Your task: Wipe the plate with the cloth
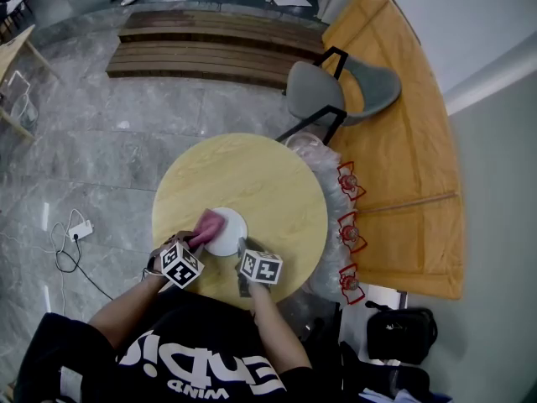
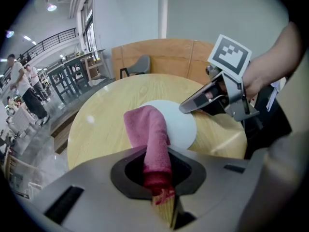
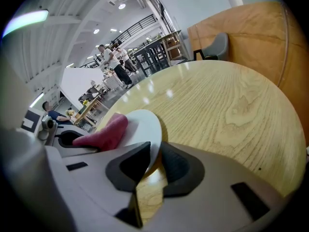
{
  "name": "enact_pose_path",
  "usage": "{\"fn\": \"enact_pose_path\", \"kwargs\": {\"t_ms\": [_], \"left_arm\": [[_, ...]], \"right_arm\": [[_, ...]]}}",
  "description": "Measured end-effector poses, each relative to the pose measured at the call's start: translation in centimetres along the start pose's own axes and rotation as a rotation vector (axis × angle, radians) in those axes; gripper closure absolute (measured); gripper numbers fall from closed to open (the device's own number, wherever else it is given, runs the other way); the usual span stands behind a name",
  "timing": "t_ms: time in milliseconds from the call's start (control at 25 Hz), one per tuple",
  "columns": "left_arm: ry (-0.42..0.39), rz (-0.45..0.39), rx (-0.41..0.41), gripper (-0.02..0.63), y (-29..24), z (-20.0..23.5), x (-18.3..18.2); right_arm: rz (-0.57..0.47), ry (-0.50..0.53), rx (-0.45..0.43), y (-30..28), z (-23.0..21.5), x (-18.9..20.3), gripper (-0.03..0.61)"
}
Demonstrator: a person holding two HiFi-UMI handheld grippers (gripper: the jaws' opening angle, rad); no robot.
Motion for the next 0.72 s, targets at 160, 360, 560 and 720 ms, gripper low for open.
{"fn": "enact_pose_path", "kwargs": {"t_ms": [160,360,560,720], "left_arm": [[0.026,-0.034,-0.021,0.561,0.8,0.2,-0.6],[0.054,-0.125,0.017,0.561,1.2,-1.6,-2.8],[0.09,-0.179,0.129,0.561,0.1,-4.3,-4.4],[0.073,-0.142,0.202,0.561,-1.2,-6.4,-4.4]], "right_arm": [[-0.002,-0.012,-0.003,0.0,0.0,0.0,0.505],[-0.011,-0.027,0.001,0.0,-0.2,0.1,0.506],[-0.009,-0.034,-0.002,-0.1,-0.1,0.3,0.506],[-0.01,-0.033,0.001,-0.1,-0.2,0.3,0.505]]}}
Point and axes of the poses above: the fingertips, and each gripper's own axes: y backward along the fingers, z to its left, x out of its underside, the point moved 3 cm from there along y, backward along the fingers, and after that the axes turned 6 degrees about x, right-handed, at the moved point
